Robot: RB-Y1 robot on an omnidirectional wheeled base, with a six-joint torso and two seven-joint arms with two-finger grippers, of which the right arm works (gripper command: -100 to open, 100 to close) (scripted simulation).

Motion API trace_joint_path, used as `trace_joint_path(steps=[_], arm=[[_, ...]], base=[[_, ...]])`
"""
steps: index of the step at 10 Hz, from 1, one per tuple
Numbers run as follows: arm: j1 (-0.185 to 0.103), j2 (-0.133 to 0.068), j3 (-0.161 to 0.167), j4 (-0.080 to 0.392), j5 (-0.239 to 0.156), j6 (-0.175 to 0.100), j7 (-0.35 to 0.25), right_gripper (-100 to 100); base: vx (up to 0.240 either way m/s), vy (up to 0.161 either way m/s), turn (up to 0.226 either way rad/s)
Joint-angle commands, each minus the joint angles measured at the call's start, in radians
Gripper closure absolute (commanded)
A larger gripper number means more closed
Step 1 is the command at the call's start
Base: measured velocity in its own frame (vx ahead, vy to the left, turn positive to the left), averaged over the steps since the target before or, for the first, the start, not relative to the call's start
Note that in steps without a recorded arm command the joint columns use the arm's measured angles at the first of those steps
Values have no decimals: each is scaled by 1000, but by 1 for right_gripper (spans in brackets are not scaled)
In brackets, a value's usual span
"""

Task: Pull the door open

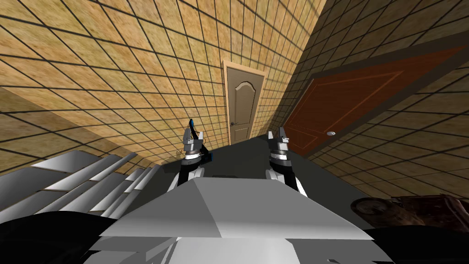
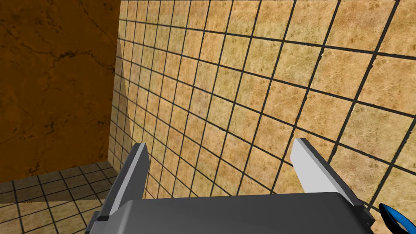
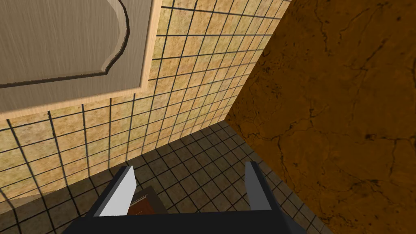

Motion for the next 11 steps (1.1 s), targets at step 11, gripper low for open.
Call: trace_joint_path(steps=[11], arm=[[-110,-53,-4,247,-11,-39,-9,-100]], base=[[95,8,43]])
